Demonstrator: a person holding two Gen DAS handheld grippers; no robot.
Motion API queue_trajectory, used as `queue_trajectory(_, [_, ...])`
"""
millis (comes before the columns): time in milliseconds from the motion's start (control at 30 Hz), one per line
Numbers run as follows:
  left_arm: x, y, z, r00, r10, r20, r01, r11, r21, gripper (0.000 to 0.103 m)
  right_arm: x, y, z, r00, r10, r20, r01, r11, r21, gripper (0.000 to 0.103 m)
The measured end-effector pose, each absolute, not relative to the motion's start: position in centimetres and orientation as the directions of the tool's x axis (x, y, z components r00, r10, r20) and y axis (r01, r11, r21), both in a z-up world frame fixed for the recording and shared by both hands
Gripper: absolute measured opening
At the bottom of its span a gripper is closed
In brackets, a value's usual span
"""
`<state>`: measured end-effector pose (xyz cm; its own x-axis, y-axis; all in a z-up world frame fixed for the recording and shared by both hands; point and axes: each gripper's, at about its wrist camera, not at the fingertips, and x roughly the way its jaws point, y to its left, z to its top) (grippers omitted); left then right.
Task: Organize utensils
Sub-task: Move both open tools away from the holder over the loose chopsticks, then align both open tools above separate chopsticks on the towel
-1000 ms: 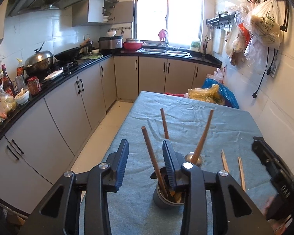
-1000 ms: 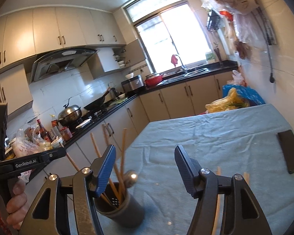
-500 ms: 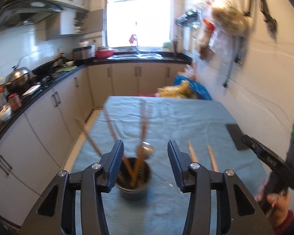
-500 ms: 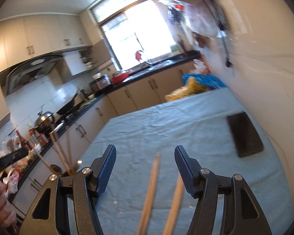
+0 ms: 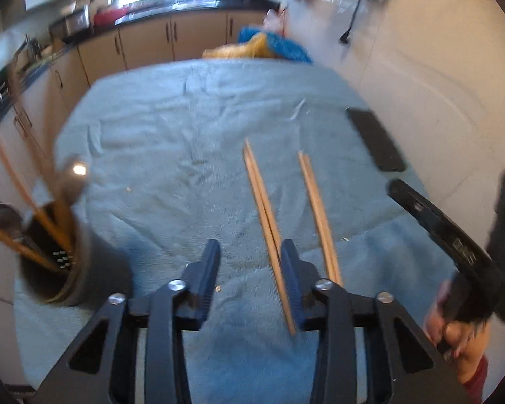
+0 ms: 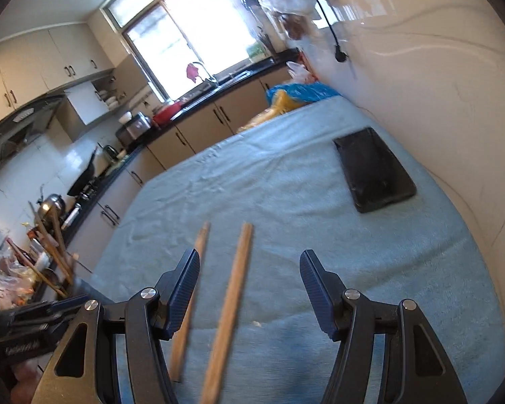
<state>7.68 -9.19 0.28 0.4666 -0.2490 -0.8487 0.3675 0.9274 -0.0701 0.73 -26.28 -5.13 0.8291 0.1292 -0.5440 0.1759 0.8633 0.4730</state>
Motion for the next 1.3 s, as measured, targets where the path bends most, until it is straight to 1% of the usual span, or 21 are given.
queue_trajectory(67, [9.0,-9.7,-0.9,0.434,-0.256,-0.864,0.355,0.93,-0.097,0.032,0.8,-26.8,-6.3,0.82,0.124,-0.559,0.198,0.855,0.48,0.067])
queue_trajectory(133, [10.9,-10.0,-2.1,0.402,-0.234,-0.885,0.316,0.943,-0.105,0.026,0.9,-27.3,-7.4,0.811,0.13,-0.57,0.21,0.845,0.492,0.067])
queue_trajectory(200, [12.4,-10.0,-3.3,0.37,-0.231,-0.9,0.284,0.95,-0.128,0.025,1.0,-27.9,-8.3,0.804,0.125,-0.581,0.229,0.837,0.497,0.067])
queue_trajectory(233, [13.2,-10.0,-3.8,0.354,-0.222,-0.909,0.262,0.956,-0.131,0.021,1.0,-28.3,-8.8,0.802,0.129,-0.583,0.233,0.831,0.505,0.067])
queue_trajectory(300, [14.0,-10.1,-4.2,0.344,-0.204,-0.916,0.248,0.961,-0.121,0.02,0.8,-29.0,-9.5,0.798,0.145,-0.585,0.242,0.813,0.53,0.067])
queue_trajectory(333, [14.0,-10.2,-4.4,0.341,-0.202,-0.918,0.25,0.961,-0.119,0.02,0.6,-29.6,-9.8,0.8,0.167,-0.576,0.237,0.794,0.56,0.067])
queue_trajectory(433, [13.3,-10.2,-4.6,0.329,-0.2,-0.923,0.276,0.955,-0.108,0.019,0.3,-30.1,-10.1,0.807,0.171,-0.566,0.241,0.778,0.58,0.067])
queue_trajectory(633, [9.4,-9.2,-4.5,0.258,-0.281,-0.924,0.348,0.919,-0.183,0.019,0.5,-29.7,-10.0,0.809,0.189,-0.556,0.215,0.786,0.58,0.067])
queue_trajectory(767, [6.4,-9.8,-4.8,0.27,-0.254,-0.929,0.418,0.9,-0.124,0.019,0.3,-30.0,-10.1,0.818,0.196,-0.541,0.207,0.776,0.595,0.067])
queue_trajectory(900, [5.9,-10.5,-6.1,0.291,-0.2,-0.936,0.427,0.902,-0.06,0.019,0.1,-30.1,-10.1,0.822,0.193,-0.535,0.205,0.777,0.595,0.067])
queue_trajectory(1167, [5.2,-11.0,-6.5,0.325,-0.178,-0.929,0.468,0.884,-0.006,0.019,-0.1,-30.1,-10.1,0.826,0.191,-0.53,0.206,0.773,0.6,0.067])
queue_trajectory(1300, [5.2,-10.7,-6.0,0.343,-0.183,-0.921,0.468,0.884,-0.002,0.019,-0.1,-30.1,-10.0,0.827,0.19,-0.529,0.206,0.773,0.6,0.067])
